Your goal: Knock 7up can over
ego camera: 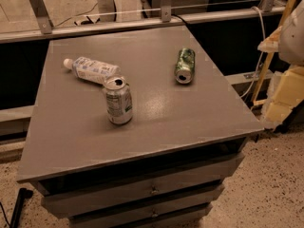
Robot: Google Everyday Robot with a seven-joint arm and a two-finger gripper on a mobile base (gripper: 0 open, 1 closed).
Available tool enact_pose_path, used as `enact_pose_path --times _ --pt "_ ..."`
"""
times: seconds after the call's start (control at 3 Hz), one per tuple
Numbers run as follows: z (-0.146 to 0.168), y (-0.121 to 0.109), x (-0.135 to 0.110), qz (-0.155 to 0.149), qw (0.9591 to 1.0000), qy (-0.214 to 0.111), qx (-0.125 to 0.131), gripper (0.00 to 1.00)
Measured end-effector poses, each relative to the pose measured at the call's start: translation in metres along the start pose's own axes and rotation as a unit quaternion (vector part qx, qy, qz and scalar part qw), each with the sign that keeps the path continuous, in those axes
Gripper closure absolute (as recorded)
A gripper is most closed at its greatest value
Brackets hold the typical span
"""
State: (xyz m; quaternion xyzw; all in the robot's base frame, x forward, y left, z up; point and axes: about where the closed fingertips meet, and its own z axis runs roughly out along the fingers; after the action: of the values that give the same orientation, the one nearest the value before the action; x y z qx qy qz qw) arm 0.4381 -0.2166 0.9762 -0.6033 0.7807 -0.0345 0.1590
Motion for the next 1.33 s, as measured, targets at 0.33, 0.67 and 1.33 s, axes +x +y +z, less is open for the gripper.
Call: enact_pose_path --times 0.33,0.67,1.33 --pt "0.000 0.000 0.000 0.000 1.0000 0.000 0.000 0.00" --pt "0.006 -0.014 -0.019 -0.009 0.9991 -0.041 0.006 0.00" --pt "0.035 -0.082 -0.183 -0.079 0.9606 -0.266 0.021 0.00"
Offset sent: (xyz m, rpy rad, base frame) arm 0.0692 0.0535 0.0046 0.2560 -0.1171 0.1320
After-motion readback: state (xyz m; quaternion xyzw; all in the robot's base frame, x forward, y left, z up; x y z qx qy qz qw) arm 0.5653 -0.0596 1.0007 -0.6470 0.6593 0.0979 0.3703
